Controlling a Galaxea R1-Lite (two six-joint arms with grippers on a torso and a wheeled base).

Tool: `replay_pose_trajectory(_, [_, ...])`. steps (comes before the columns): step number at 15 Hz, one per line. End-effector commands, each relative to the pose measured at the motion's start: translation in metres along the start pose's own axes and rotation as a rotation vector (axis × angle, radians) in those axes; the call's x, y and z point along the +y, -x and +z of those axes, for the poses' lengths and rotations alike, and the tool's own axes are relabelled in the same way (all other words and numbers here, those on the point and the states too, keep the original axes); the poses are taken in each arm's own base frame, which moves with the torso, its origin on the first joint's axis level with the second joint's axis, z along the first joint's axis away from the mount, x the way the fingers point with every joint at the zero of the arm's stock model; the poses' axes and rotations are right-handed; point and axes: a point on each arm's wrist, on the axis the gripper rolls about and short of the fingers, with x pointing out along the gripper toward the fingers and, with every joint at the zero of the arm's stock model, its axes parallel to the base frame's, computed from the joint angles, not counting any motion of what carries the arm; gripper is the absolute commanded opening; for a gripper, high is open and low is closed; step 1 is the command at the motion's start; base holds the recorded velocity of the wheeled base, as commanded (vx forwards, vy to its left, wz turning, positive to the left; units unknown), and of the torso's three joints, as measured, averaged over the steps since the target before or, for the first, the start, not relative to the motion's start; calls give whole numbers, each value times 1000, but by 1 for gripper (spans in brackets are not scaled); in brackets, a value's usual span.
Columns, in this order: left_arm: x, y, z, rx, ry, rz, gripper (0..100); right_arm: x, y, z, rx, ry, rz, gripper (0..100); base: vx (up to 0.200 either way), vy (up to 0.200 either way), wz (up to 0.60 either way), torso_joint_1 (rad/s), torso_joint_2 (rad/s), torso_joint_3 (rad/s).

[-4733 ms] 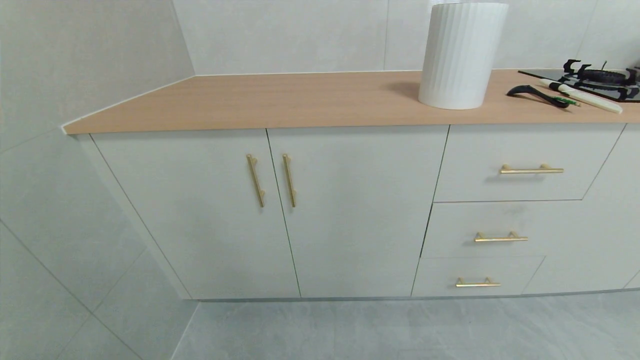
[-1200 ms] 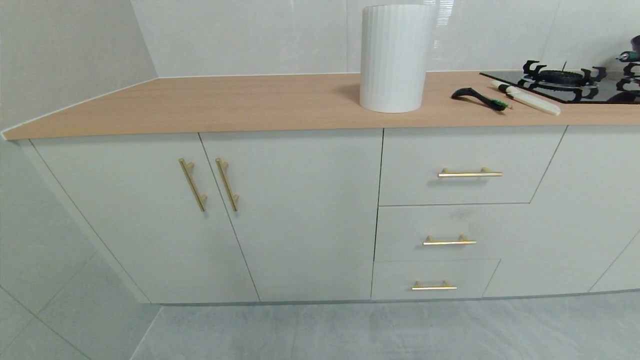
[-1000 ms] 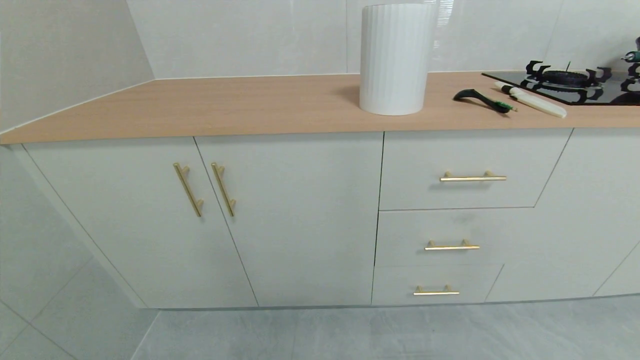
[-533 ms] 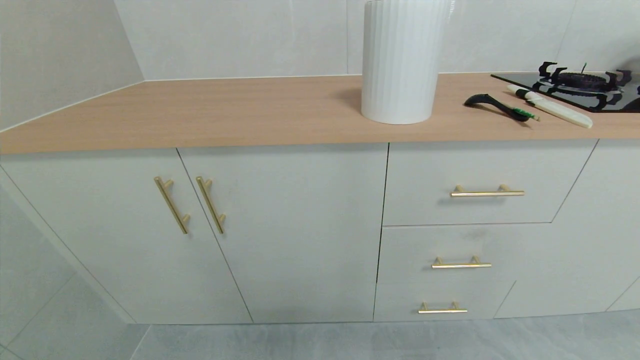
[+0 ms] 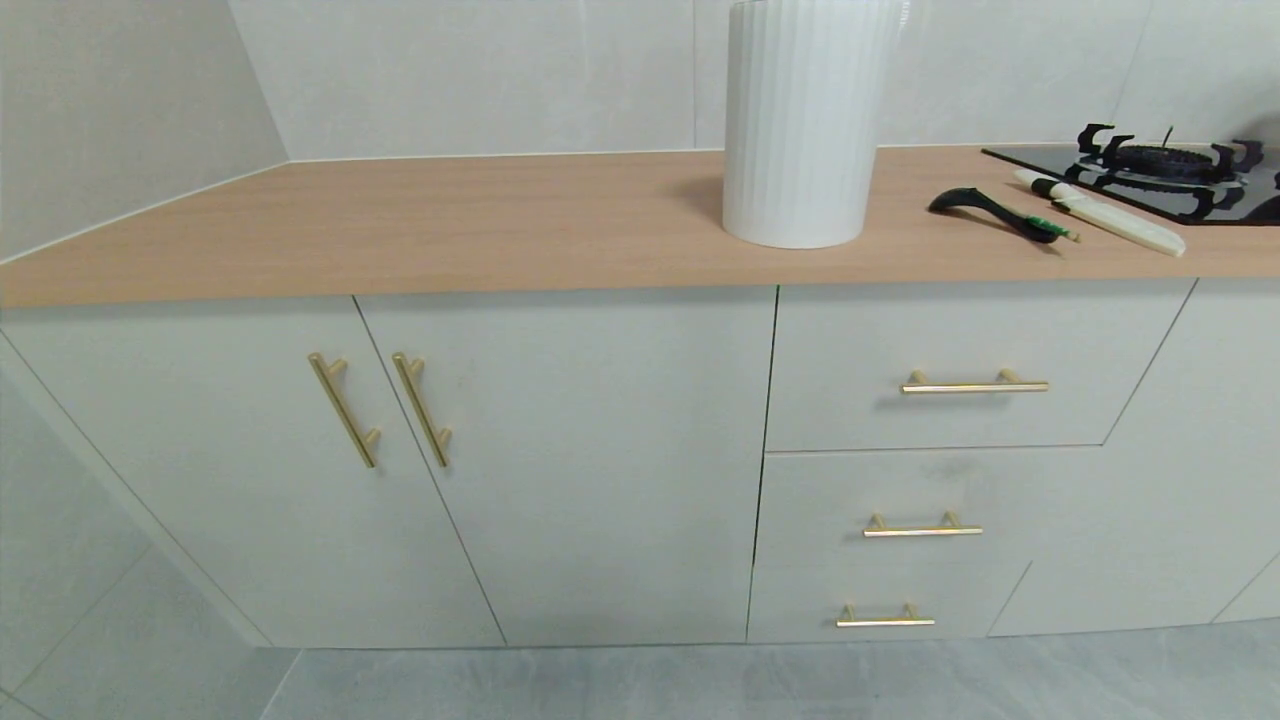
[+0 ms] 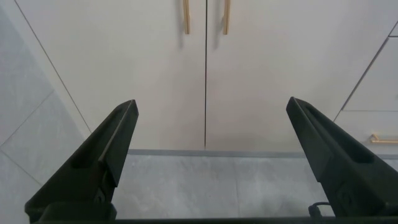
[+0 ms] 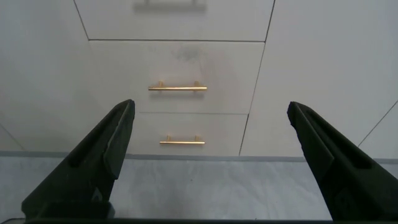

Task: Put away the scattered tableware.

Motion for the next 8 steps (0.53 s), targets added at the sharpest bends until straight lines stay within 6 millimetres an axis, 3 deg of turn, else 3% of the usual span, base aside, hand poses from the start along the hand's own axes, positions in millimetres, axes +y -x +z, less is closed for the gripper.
replay_pose_trajectory(1, [0, 0, 0, 2, 1, 0, 100, -1, 7, 30, -82, -13, 11, 100, 0, 0, 0, 0, 0, 0])
replay_pose_trajectory(2, [0, 0, 0, 2, 1, 0, 100, -1, 7, 39, -88, -22, 20, 100, 0, 0, 0, 0, 0, 0])
replay_pose_trajectory(4, [0, 0, 0, 2, 1, 0, 100, -1, -13, 72, 20, -28, 64, 100, 0, 0, 0, 0, 0, 0])
replay_pose_trajectory(8, [0, 0, 0, 2, 1, 0, 100, 1, -93, 112, 309, -25, 122, 100, 0, 0, 0, 0, 0, 0])
